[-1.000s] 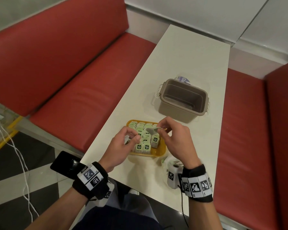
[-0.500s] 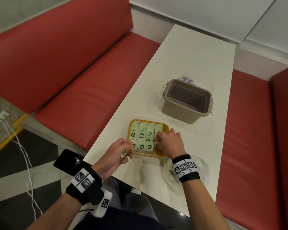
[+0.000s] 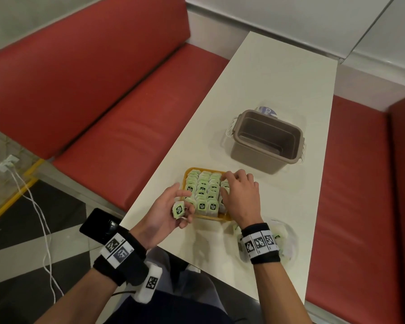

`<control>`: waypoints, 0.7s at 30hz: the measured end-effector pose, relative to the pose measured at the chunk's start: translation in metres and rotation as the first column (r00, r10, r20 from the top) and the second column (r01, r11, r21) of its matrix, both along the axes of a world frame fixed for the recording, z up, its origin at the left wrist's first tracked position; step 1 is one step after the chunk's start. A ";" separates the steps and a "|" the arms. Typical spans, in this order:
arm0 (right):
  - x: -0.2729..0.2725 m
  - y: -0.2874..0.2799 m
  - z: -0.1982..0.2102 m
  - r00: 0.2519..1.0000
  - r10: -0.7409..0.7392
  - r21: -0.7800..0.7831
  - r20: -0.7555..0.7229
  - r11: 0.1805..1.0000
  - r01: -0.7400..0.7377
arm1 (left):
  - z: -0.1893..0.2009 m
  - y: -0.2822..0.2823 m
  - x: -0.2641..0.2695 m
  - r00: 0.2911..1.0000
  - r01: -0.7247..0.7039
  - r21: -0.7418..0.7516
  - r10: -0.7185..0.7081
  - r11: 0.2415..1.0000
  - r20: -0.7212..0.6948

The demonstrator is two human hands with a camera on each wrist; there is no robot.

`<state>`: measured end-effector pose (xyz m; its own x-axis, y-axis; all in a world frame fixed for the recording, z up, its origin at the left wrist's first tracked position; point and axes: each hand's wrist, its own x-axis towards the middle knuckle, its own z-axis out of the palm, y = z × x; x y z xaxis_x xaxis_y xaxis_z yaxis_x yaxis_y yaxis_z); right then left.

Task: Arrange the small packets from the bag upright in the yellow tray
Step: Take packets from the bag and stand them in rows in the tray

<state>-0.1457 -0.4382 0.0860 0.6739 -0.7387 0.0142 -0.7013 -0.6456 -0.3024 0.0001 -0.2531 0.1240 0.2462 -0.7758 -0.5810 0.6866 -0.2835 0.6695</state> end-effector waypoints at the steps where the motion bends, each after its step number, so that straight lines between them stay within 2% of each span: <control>1: 0.000 0.006 0.013 0.992 0.039 0.086 0.122 0.995 -0.049 | 0.000 -0.002 0.001 0.999 0.026 0.038 -0.027 0.999 0.018; 3: 0.001 0.022 0.038 0.938 0.154 0.284 0.311 0.926 -0.247 | 0.001 -0.007 0.004 0.995 0.088 0.075 -0.092 0.993 0.049; 4: 0.002 0.032 0.050 0.909 0.223 0.342 0.353 0.873 -0.347 | 0.002 -0.010 0.005 0.989 0.123 0.070 -0.128 0.990 0.076; 7: 0.006 0.053 0.064 0.854 0.365 0.350 0.371 0.797 -0.492 | 0.005 -0.020 0.008 0.953 0.216 0.029 -0.217 0.976 0.213; 10: 0.012 0.054 0.061 0.861 0.332 0.337 0.385 0.818 -0.466 | 0.011 -0.025 0.010 0.935 0.240 0.006 -0.233 0.971 0.268; 14: 0.014 0.044 0.060 0.844 0.320 0.286 0.431 0.838 -0.464 | 0.019 -0.024 0.016 0.951 0.218 0.006 -0.214 0.976 0.224; 17: 0.013 0.037 0.062 0.840 0.221 0.287 0.495 0.871 -0.398 | 0.022 -0.019 0.021 0.955 0.221 -0.032 -0.209 0.975 0.211; 19: 0.012 0.033 0.064 0.843 0.112 0.342 0.526 0.880 -0.330 | 0.023 -0.016 0.020 0.943 0.207 -0.069 -0.180 0.976 0.279; 21: 0.012 0.032 0.067 0.838 0.016 0.413 0.545 0.865 -0.285 | 0.020 -0.013 0.018 0.900 0.204 -0.093 -0.149 0.975 0.410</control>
<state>-0.1340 -0.4060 0.1529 0.7691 -0.6350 0.0726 -0.2630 -0.4179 -0.8696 0.0177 -0.2665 0.1438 0.2878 -0.8900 -0.3537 0.3013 -0.2664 0.9155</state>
